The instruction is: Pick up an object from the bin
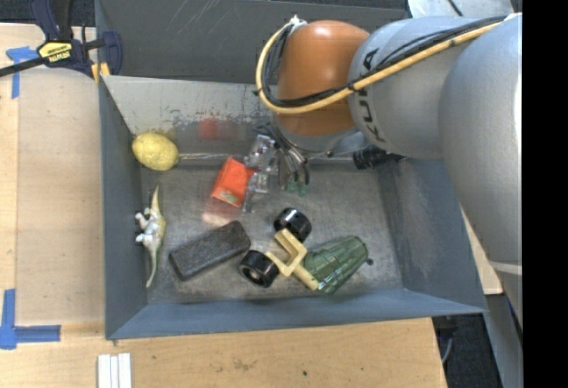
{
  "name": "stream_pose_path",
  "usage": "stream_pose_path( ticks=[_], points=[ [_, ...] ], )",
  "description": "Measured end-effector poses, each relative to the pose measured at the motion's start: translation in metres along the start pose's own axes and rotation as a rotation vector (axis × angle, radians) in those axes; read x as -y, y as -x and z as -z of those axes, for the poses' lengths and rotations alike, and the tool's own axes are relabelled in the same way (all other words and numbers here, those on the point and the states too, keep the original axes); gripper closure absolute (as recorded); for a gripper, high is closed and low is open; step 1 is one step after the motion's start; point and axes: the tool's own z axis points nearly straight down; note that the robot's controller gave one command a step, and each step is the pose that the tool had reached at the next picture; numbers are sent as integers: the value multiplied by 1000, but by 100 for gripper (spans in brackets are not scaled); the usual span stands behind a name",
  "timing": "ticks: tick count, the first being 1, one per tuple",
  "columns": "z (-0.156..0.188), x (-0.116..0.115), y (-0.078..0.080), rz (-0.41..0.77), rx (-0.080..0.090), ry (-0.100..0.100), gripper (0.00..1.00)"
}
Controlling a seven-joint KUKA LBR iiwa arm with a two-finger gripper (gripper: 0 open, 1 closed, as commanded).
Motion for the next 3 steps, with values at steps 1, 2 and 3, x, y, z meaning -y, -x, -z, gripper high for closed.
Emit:
stream_pose_path(
  ticks=[1,2,3],
  points=[
    [24,4,7,-33,10,-1,100],
    [75,-13,-5,-6,-3,-2,100],
    [133,-17,-4,-1,4,1,100]
  ],
)
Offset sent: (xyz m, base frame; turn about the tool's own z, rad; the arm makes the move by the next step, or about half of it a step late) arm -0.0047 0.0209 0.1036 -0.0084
